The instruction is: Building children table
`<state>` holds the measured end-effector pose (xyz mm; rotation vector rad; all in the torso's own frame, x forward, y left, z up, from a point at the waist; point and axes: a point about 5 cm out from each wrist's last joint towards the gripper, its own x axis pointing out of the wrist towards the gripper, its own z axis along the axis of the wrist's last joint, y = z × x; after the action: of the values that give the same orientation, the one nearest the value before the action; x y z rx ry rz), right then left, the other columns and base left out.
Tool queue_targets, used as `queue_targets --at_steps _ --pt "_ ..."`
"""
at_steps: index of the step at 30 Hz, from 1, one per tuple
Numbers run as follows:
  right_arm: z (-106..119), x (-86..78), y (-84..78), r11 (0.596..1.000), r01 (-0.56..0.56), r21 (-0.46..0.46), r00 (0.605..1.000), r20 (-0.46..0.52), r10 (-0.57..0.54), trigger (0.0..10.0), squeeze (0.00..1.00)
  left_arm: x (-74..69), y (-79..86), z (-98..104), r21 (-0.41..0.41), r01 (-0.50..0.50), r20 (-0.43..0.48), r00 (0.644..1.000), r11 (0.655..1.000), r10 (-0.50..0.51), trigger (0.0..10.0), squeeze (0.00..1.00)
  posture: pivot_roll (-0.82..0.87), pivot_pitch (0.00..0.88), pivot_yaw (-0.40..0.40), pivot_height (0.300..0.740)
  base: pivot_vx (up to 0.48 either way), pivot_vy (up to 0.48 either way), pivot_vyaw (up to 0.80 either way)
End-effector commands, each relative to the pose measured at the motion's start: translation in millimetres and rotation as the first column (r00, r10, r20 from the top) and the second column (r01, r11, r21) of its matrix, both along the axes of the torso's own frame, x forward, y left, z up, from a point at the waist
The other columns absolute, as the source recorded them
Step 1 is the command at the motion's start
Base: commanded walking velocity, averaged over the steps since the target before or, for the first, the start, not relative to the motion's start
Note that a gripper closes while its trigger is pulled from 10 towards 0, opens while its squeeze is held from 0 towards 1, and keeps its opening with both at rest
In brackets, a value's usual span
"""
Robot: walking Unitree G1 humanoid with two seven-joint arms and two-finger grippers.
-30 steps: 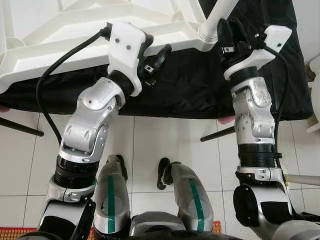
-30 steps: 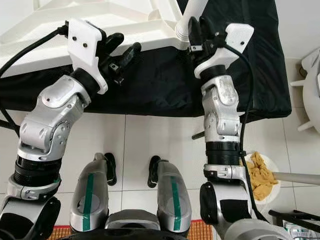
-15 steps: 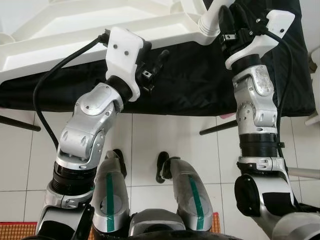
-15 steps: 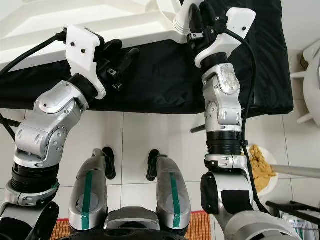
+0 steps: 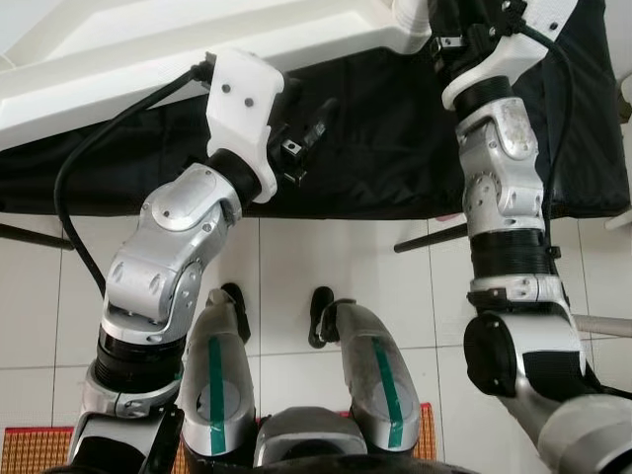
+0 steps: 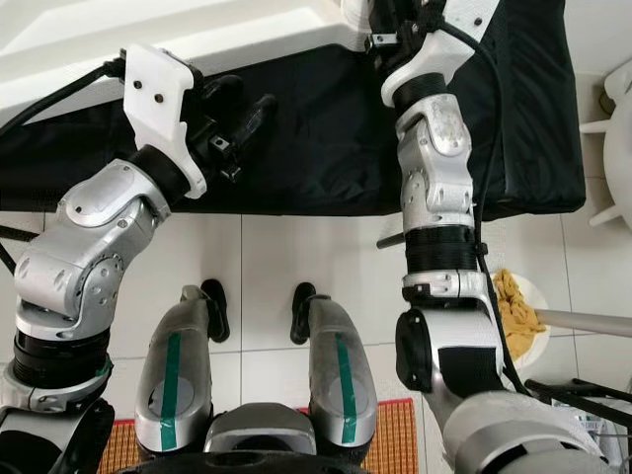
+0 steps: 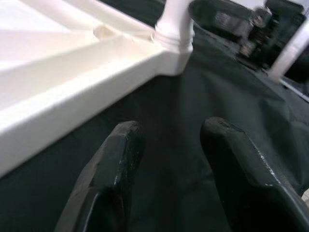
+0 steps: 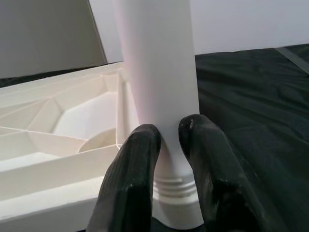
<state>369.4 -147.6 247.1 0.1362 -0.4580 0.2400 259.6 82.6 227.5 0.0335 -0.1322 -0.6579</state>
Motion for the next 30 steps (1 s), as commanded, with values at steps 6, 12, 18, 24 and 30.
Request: queue_targets --at_steps 6,12,18,24,30 --pt "1 16.6 -12.2 0.998 0.061 0.002 0.997 -0.037 -0.061 10.0 0.0 -5.9 0.9 3 -0.002 0.001 -0.001 1.0 1.0 -0.001 10.0 0.0 0.13 0.352 -0.088 0.74 0.0 0.0 0.0" --pt "10 25.1 -16.2 0.996 0.085 0.01 0.996 -0.037 -0.085 10.0 0.0 -6.1 1.5 3 0.003 -0.001 0.001 1.0 1.0 0.001 10.0 0.0 0.14 0.345 -0.086 0.74 0.0 0.0 0.0" --pt "12 27.4 -17.9 0.996 0.085 0.012 0.996 -0.025 -0.084 10.0 0.0 1.7 10.0 2 0.038 -0.033 0.014 0.999 0.999 0.032 10.0 0.0 0.13 0.308 -0.091 0.74 0.0 0.0 0.0" --pt "-2 15.2 -19.1 0.999 0.048 -0.009 0.999 -0.006 -0.048 10.0 0.0 15.9 23.8 0 0.081 -0.082 0.03 0.996 0.993 0.08 10.0 0.0 0.12 0.275 -0.094 0.74 0.0 0.0 0.0" --pt "-19 -4.5 -23.2 0.999 0.011 -0.041 1.0 0.012 -0.011 10.0 0.0 34.7 39.2 -3 0.13 -0.145 0.036 0.989 0.981 0.142 10.0 0.0 0.1 0.209 -0.089 0.74 0.0 0.0 0.0"
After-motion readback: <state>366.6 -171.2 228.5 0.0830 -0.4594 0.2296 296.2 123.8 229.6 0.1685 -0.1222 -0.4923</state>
